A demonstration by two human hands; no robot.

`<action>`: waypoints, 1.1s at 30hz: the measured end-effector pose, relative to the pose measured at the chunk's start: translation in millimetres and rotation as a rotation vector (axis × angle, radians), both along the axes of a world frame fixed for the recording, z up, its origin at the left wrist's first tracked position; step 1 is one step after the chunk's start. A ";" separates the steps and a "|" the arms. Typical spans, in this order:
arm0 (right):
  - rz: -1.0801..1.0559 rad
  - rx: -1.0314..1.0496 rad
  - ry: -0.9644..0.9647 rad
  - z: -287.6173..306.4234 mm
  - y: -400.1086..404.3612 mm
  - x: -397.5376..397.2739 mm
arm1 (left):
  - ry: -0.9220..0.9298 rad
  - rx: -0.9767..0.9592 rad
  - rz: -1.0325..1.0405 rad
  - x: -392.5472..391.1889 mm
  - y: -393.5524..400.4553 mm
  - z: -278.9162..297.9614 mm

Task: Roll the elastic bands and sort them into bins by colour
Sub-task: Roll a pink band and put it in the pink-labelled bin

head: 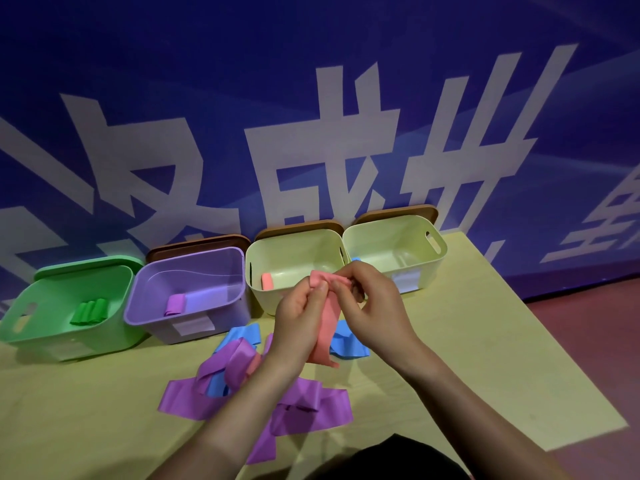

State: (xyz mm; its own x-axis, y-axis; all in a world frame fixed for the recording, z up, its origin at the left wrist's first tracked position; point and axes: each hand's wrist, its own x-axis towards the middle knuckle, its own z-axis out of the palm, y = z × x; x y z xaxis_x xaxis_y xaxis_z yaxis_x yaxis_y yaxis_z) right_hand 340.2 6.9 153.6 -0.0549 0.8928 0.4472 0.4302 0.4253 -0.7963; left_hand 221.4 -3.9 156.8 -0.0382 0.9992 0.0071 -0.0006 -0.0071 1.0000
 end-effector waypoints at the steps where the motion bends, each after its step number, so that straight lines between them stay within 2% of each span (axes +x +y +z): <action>1: -0.013 0.011 -0.004 -1.5 0.1 -0.7 | -0.002 -0.016 0.013 0.0 0.6 -0.1; 6: -0.014 0.006 0.037 -1.5 4.5 2.6 | -0.081 -0.238 0.074 0.2 4.4 3.5; 10: 0.045 0.115 -0.067 0.9 8.4 13.2 | -0.122 -0.266 0.058 -1.6 2.6 7.4; 14: 0.045 0.198 -0.202 -4.5 11.6 15.2 | -0.191 -0.400 0.058 -1.0 0.1 15.4; 22: 0.130 0.309 -0.327 -11.0 14.3 22.4 | -0.257 -0.397 0.049 -2.6 -1.5 11.0; 27: 0.178 0.122 -0.213 -8.7 8.6 23.5 | -0.224 -0.299 0.014 -2.8 -0.7 6.8; 31: 0.187 -0.244 0.037 -3.8 2.4 18.2 | -0.168 -0.286 0.027 -2.4 -1.4 5.6; 33: 0.194 -0.313 0.160 -4.0 0.9 13.4 | -0.057 -0.223 0.031 -1.5 -1.2 1.7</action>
State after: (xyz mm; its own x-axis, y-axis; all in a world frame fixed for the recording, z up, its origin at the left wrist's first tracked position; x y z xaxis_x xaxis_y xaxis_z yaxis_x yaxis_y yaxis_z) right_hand 353.6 7.7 149.6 -0.1877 0.9670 0.1720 0.2258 0.2129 -0.9506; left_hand 219.9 -5.1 158.6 -0.0632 0.9742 -0.2165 -0.0606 0.2127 0.9752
